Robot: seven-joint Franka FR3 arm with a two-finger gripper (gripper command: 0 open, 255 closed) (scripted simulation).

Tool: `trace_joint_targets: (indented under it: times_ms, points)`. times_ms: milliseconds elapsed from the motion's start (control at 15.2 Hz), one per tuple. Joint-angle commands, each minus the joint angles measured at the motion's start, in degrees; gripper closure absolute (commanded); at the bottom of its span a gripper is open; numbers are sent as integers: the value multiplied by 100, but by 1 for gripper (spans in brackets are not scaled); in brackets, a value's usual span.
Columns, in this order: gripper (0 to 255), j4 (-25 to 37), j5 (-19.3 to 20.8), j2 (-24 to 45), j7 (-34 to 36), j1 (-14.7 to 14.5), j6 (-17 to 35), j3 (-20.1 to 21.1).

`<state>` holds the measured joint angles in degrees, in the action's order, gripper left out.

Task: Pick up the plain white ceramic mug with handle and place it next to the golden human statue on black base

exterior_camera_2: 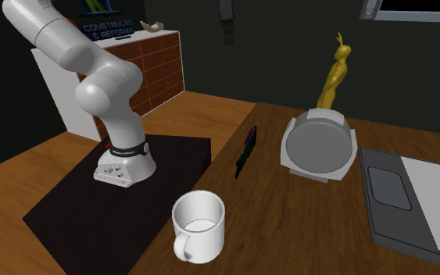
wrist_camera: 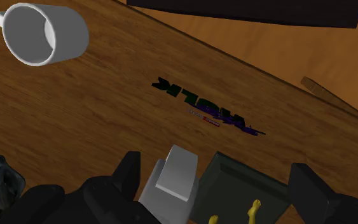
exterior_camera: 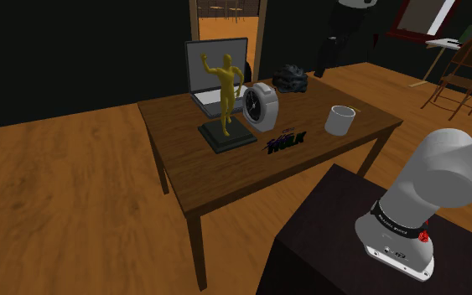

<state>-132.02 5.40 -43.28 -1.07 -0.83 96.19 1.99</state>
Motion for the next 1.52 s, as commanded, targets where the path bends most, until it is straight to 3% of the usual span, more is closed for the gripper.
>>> trace_joint_targets:
  times_ms: [0, 726, 1452]
  points:
    - [0, 0, 0, 0, 0, 0, 0, 0]
    - [0, -1343, 608, -237, -1408, 381, 1124, -1412]
    - [0, -1794, 1194, 700, -2939, 722, 2515, -3067]
